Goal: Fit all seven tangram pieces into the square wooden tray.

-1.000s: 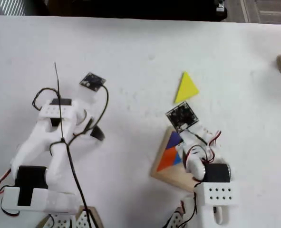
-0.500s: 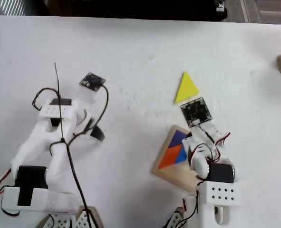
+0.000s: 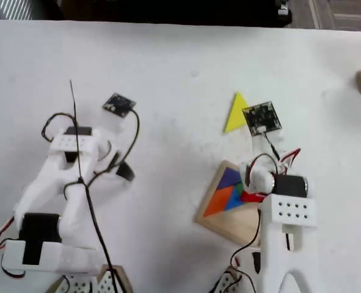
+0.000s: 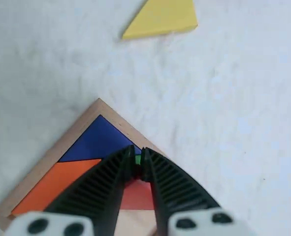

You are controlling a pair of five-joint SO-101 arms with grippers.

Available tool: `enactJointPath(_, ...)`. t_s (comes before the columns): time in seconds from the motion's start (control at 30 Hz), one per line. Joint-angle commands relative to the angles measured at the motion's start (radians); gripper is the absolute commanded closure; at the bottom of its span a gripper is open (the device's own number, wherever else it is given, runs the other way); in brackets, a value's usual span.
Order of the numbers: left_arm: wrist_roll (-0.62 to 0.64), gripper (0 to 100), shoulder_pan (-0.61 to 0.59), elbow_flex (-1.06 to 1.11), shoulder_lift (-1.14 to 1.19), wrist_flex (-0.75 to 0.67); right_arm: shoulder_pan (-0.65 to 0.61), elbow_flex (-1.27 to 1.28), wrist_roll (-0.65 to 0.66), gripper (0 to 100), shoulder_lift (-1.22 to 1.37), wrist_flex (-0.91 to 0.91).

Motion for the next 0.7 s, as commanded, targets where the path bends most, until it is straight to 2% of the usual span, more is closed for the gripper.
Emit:
enactJointPath(0.0,0.012,67,-0.012,-0.052,-0.004,-0.015,0.013,-0.037,-0.029,98.1,0.042,0.013)
enactJointPath(0.2,0.012,67,-0.012,-0.052,-0.004,-0.015,0.013,-0.089,-0.097,98.1,0.179,0.005)
enactJointPath(0.57,0.012,67,-0.012,-0.052,-0.004,-0.014,0.007,-0.215,-0.094,97.4,0.426,0.005)
enactJointPath(0.67,0.012,67,-0.012,-0.052,-0.004,-0.014,0.007,-0.227,-0.094,91.6,0.450,0.001)
